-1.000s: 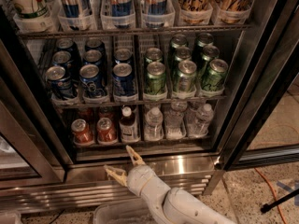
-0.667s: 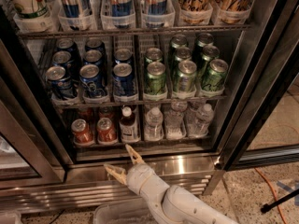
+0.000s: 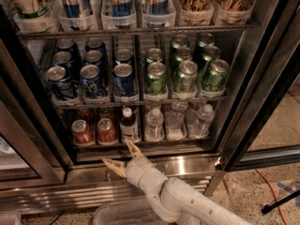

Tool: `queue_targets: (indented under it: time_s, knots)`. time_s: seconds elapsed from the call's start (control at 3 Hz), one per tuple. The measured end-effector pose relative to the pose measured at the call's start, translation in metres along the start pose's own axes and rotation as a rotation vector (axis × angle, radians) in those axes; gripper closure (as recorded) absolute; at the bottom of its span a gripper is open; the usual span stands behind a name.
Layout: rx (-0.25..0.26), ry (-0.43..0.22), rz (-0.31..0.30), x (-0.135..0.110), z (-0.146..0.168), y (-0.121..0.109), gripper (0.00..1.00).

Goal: Pick coke can from bottom shelf of fridge

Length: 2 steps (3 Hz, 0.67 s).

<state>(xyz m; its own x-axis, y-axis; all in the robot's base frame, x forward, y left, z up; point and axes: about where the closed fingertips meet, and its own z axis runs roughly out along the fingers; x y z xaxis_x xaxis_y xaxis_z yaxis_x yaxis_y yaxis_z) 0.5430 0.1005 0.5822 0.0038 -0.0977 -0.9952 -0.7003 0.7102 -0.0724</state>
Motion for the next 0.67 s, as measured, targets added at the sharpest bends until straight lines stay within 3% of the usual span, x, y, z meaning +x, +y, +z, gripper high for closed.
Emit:
queue_targets:
  time_s: [0.67]
  knots:
    - [-0.018,-0.022,-0.018,-0.013,0.0196,-0.011,0.26]
